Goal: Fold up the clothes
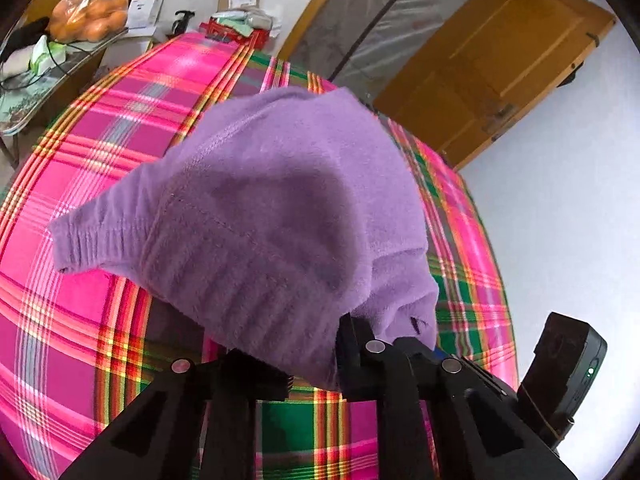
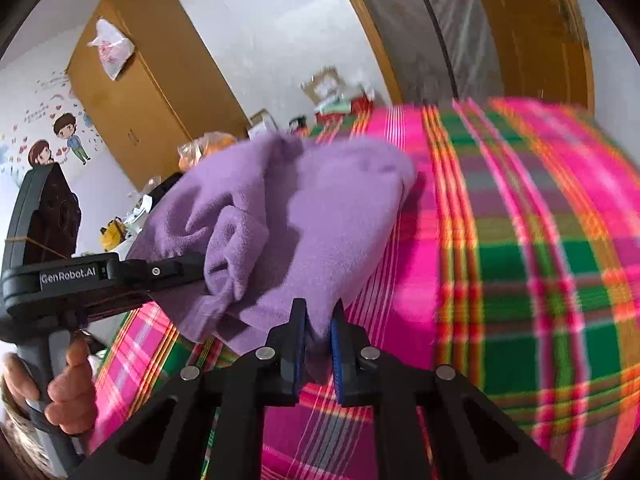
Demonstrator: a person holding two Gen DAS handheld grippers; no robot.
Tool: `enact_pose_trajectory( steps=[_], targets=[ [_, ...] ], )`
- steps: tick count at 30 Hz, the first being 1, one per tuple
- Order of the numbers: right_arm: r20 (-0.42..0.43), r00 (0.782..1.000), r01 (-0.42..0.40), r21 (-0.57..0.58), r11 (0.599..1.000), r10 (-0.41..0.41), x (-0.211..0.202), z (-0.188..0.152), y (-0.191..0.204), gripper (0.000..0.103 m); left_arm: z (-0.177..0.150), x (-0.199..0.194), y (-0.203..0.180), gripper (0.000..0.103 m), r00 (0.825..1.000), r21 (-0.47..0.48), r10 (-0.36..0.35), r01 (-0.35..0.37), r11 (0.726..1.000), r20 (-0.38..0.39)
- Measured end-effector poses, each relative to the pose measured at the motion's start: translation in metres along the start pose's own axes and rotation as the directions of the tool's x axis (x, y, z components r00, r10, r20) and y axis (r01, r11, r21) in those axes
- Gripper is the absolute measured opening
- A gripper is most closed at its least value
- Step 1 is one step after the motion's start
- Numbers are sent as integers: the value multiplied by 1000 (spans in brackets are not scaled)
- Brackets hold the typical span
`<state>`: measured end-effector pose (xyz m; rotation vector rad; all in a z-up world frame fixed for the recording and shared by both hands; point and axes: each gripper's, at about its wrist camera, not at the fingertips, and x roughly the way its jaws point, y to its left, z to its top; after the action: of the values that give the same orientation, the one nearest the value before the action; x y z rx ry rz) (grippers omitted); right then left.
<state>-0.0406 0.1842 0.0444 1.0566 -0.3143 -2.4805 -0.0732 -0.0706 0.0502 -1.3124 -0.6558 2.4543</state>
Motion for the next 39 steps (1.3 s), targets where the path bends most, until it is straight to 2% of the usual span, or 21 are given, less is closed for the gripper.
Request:
enact_pose_trajectory(
  steps=[5, 9, 14, 18, 21, 26, 28, 32, 33, 35, 37, 39],
  targets=[
    [105, 992, 76, -15, 997, -74, -26, 15, -1, 10, 4, -25, -7, 13, 996, 32, -12, 9, 999, 83],
    [188, 975, 125, -19, 992, -120, -52, 34, -7, 10, 17, -51, -5, 11, 985, 37, 1, -8, 999, 175],
    [263, 948, 200, -50, 978, -180, -73, 53, -8, 10, 28, -65, 2, 11, 976, 17, 3, -7, 1000, 217],
    [287, 932, 257, -84, 963, -224, -82, 57, -8, 10, 30, -71, 9, 11, 971, 2, -11, 11, 1000, 237],
    [271, 925, 306, -120, 945, -265, -76, 55, -6, 10, 35, -80, 17, 11, 965, -20, -1, 6, 1000, 262],
    [148, 954, 278, -117, 954, -260, -49, 41, -25, 13, 38, -95, 38, 11, 953, -70, 38, -18, 997, 301],
    [163, 946, 302, -131, 944, -280, -51, 33, -23, 14, 38, -96, 46, 11, 952, -90, 47, -21, 996, 303],
    [218, 927, 345, -171, 923, -306, -58, 19, -15, 36, 36, -96, 54, 11, 955, -98, 60, -32, 995, 289],
    [246, 924, 343, -196, 919, -293, -63, 15, -8, 38, 36, -97, 55, 11, 956, -101, 58, -31, 994, 287],
    [278, 932, 304, -253, 918, -232, -68, 8, 7, 43, 36, -98, 58, 11, 957, -108, 47, -17, 994, 287],
    [248, 958, 223, -316, 922, -147, -63, 1, 25, 46, 37, -100, 58, 11, 956, -110, 43, -11, 994, 290],
    [201, 973, 180, -365, 913, -111, -49, -8, 42, 47, 38, -102, 57, 11, 956, -113, 37, -4, 994, 291]
  ],
)
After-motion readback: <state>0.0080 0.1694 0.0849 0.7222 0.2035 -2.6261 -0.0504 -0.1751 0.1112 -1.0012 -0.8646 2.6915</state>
